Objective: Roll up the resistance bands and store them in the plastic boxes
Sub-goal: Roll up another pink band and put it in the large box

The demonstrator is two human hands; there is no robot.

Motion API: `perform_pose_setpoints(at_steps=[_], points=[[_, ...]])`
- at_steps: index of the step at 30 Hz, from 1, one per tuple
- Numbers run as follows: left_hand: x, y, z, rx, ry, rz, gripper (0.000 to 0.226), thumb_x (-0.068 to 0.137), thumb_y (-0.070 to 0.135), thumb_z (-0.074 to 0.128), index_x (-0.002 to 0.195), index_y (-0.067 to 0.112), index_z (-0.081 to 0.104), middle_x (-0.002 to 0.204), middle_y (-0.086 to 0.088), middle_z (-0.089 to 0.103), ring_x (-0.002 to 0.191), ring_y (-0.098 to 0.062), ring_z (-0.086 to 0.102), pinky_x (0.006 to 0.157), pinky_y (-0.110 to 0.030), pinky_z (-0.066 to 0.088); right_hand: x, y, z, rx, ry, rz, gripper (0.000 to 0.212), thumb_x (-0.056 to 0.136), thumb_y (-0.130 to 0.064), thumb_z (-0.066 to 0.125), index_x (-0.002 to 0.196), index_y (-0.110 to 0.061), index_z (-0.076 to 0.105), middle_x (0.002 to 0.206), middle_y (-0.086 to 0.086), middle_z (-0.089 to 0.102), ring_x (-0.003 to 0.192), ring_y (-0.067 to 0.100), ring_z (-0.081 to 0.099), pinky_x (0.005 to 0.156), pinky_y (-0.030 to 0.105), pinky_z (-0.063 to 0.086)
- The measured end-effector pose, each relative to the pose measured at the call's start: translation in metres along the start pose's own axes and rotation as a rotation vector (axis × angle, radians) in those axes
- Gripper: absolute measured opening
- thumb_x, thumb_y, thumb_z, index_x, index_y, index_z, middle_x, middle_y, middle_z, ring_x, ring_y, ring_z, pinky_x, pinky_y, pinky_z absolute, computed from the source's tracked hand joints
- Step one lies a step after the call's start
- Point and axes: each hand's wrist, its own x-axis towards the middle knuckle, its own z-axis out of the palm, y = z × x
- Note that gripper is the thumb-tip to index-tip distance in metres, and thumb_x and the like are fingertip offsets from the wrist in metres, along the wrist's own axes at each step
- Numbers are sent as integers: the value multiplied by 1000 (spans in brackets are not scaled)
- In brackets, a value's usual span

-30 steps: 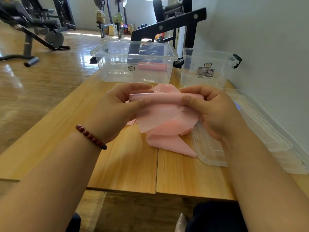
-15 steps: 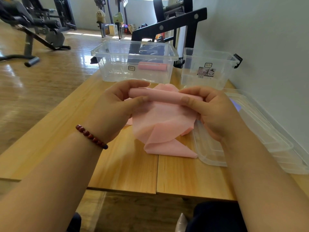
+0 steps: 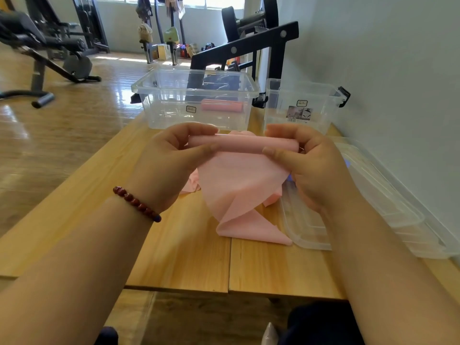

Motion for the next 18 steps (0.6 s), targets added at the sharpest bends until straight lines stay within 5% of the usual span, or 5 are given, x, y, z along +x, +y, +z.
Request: perform_pose_setpoints(at_steps=[6, 18], points=[[7, 18, 4, 24, -1, -63, 32, 81, 12, 72, 112, 14, 68, 110, -8, 70, 104, -20, 68, 91, -33, 56, 2, -20, -5, -54, 26, -6, 17, 81, -12, 76, 93, -23, 72, 93, -3, 70, 82, 11, 70, 69, 28, 60], [12, 80, 19, -50, -56, -28, 17, 88, 3, 64, 100, 15, 65, 104, -10, 69, 88, -21, 73, 70, -30, 59, 11, -81, -17, -12, 3, -98, 20, 82, -2, 74, 90, -20, 69, 94, 7, 64, 73, 12, 68, 65, 22, 57]])
